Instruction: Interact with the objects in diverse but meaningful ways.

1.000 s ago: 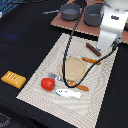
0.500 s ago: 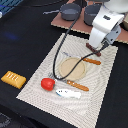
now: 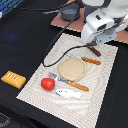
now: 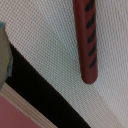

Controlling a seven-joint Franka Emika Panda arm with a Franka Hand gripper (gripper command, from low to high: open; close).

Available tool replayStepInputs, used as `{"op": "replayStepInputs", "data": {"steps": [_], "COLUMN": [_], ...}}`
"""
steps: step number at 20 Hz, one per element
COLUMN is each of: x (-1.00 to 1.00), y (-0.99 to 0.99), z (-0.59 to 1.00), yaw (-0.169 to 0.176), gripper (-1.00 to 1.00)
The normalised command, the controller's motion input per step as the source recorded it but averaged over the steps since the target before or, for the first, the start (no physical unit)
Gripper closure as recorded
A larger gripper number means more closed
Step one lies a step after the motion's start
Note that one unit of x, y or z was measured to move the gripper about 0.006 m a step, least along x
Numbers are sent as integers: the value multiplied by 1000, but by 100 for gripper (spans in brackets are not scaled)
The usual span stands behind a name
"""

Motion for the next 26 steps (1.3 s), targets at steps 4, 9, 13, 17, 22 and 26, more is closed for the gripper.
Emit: {"op": "replayStepInputs", "data": {"steps": [4,9,13,17,22,26], "x": [-355,-35,-139,-176,-239,-243], "y": [177,19,0,0,0,0], "z": [-244,-275,-385,-315,-299,-302], "yaw": [0,0,0,0,0,0], "gripper": [-100,-100,-100,-100,-100,-100]}}
